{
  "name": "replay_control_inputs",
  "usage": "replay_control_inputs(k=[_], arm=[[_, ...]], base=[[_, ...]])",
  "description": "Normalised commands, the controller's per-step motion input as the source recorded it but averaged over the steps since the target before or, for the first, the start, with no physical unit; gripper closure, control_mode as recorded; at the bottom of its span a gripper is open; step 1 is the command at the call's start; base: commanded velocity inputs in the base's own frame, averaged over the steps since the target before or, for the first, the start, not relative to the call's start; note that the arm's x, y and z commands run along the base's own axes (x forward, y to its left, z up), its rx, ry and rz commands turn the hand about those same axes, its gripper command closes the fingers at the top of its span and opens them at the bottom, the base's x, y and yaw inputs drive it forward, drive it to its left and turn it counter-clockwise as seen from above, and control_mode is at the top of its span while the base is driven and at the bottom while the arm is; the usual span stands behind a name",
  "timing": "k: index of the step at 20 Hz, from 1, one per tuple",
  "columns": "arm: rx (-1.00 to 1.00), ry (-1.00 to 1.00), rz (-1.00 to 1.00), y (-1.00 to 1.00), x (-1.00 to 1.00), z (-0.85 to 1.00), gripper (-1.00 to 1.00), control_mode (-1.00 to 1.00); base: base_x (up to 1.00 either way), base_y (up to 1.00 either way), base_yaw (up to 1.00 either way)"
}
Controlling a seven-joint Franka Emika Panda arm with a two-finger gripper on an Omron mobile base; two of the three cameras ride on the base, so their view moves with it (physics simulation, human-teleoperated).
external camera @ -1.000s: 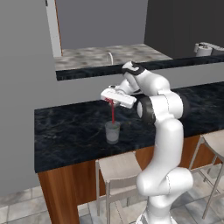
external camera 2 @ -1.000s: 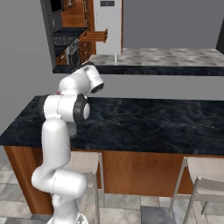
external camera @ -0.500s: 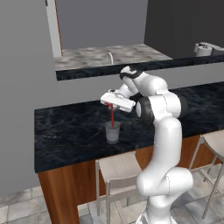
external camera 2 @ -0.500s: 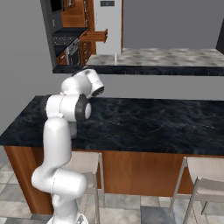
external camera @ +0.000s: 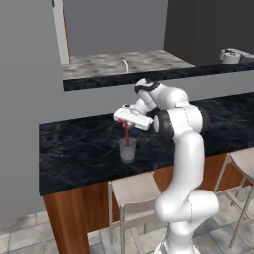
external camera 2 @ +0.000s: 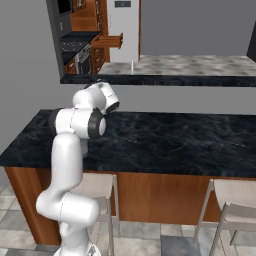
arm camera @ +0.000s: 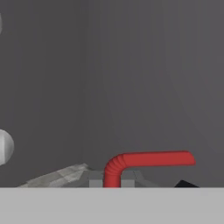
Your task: Take a straw from the drawer in front and place it inside the glass cup on the dining counter.
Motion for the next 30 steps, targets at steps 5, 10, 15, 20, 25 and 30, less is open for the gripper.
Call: replay_control_inputs(k=[5, 10, 15, 20, 25, 30], arm=[[0.0, 0.0, 0.0, 0.0, 0.21, -0.19, 1.0, -1.0], [0.0, 0.0, 0.0, 0.0, 0.11, -0.19, 1.0, -1.0], [0.0, 0.02, 0.0, 0.0, 0.05, -0.24, 1.0, -1.0], [0.0, 0.02, 0.0, 0.0, 0.09, -0.21, 1.0, -1.0], [0.0, 0.01, 0.0, 0.0, 0.04, -0.17, 1.0, -1.0], [0.0, 0.0, 0.0, 0.0, 0.02, -0.14, 1.0, -1.0]], base=[[0.0, 0.0, 0.0], [0.0, 0.0, 0.0], [0.0, 0.0, 0.0], [0.0, 0.0, 0.0], [0.0, 0.0, 0.0], [0.0, 0.0, 0.0]])
